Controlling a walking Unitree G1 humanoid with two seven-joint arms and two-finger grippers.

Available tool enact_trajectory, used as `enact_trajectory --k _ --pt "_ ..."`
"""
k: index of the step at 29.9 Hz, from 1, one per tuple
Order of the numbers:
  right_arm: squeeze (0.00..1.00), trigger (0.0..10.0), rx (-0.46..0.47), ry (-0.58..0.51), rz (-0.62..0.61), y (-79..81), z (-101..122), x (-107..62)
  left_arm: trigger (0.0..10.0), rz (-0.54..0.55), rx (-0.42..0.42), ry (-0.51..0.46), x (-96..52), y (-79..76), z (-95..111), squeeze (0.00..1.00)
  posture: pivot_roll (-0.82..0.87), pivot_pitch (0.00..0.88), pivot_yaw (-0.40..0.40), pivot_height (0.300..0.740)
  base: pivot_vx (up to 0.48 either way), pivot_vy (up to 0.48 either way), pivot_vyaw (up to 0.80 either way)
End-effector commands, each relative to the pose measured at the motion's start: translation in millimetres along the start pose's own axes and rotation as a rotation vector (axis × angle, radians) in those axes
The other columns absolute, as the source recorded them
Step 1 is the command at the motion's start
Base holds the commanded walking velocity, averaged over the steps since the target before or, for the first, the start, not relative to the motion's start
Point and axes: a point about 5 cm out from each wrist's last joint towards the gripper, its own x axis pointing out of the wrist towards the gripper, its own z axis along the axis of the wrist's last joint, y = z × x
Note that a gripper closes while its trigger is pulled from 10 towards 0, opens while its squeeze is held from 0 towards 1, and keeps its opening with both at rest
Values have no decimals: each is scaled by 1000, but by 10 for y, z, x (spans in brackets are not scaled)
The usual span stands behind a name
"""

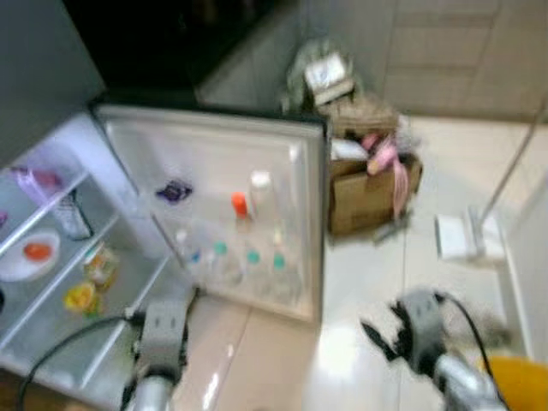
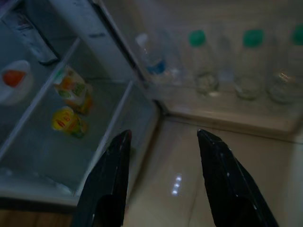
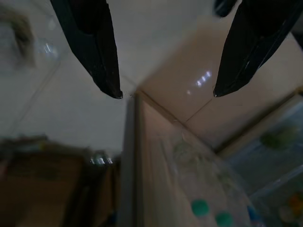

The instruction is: Restocking fridge

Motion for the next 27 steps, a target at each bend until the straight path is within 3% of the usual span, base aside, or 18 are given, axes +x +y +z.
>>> enact_trajectory --k 1,21,27 --pt "0 10000 11 16 12 44 -54 -9 10000 3 18 32 -36 32 -80 0 -101 156 37 737 0 0 0" --pt "0 10000 10 12 14 44 -44 -2 10000 7 24 40 -31 26 -81 0 -100 158 36 737 0 0 0" --pt "0 10000 -9 -21 -10 -9 46 25 10000 13 25 40 -27 36 -75 0 -95 163 41 737 0 0 0"
